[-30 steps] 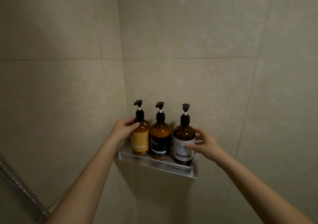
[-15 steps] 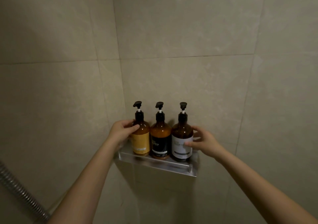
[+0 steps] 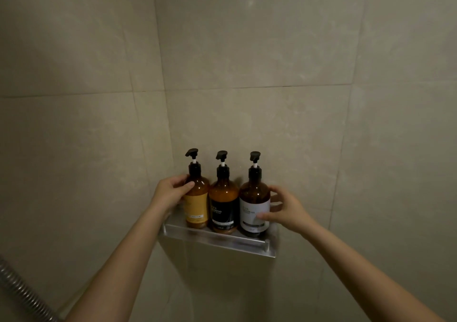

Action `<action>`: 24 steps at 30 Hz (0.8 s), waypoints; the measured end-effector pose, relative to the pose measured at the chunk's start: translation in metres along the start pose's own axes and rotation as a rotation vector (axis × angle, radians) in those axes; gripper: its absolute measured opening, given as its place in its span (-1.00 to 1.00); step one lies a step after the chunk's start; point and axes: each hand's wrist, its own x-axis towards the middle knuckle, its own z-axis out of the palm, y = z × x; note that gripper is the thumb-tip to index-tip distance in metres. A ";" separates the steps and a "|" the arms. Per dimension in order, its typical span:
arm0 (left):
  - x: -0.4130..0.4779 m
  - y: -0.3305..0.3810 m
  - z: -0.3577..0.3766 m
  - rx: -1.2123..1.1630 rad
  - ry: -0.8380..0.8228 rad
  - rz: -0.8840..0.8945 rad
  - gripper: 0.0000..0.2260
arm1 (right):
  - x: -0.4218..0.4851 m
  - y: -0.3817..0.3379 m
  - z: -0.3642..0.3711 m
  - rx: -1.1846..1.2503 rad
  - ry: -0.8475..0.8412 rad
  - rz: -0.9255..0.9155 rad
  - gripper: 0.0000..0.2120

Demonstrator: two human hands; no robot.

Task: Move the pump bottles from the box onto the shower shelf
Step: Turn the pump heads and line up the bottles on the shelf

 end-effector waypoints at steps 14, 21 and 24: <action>-0.003 0.001 -0.008 0.013 -0.041 -0.002 -0.61 | -0.001 0.000 -0.004 -0.010 -0.034 -0.074 -0.31; -0.006 0.004 -0.008 0.072 -0.048 0.010 -0.59 | 0.001 0.002 -0.006 -0.021 -0.052 -0.036 -0.26; -0.011 0.004 -0.008 0.147 0.055 0.039 -0.53 | 0.006 -0.009 -0.022 -0.017 -0.082 0.013 -0.24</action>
